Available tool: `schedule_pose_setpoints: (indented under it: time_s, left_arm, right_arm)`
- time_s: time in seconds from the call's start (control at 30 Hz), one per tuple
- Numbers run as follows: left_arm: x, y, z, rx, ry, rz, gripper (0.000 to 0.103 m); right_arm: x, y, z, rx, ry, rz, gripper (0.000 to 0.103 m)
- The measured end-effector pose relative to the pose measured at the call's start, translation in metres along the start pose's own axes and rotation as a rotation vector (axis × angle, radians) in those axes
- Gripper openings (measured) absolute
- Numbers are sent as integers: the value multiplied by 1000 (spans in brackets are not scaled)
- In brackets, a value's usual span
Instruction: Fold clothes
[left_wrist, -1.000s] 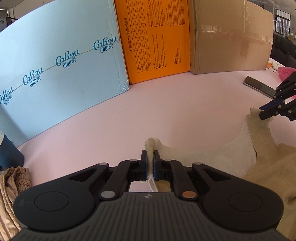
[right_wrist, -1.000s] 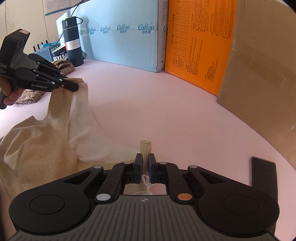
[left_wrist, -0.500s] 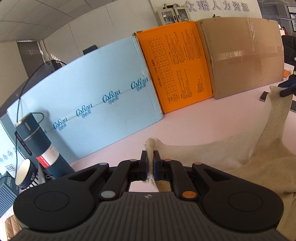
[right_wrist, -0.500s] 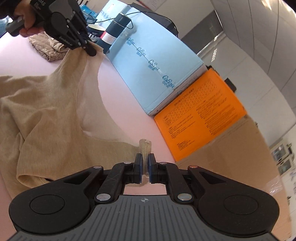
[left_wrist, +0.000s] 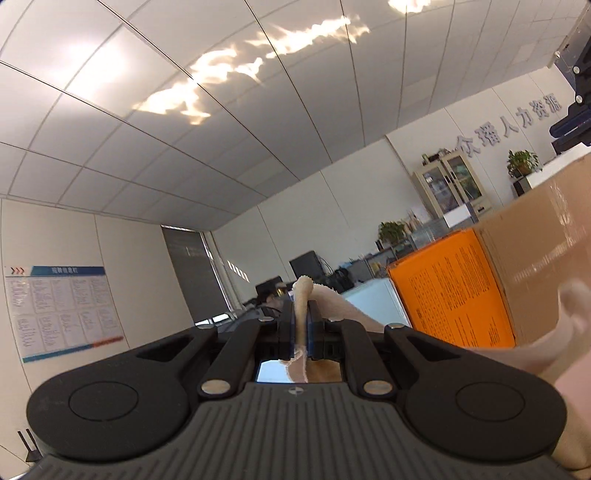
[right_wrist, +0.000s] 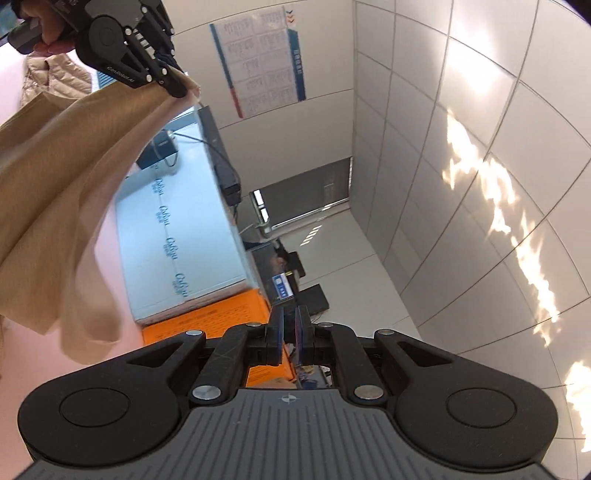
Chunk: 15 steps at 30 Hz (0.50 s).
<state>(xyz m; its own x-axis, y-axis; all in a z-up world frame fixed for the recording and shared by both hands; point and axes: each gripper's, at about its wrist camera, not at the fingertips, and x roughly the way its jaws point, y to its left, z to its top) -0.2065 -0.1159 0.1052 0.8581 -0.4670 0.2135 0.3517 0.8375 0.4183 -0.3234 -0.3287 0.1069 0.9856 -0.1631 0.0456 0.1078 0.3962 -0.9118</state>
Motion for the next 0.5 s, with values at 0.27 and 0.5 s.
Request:
schedule_pose_setpoints:
  time_s: [0.27,0.5]
  left_arm:
    - [-12,10,-6,-12,102,-51,7]
    - [-28,19,-57,-83,464,-54,7]
  right_arm:
    - [44,14,-14,252,102,388,13]
    - [93,79,-5,370,97,734,35]
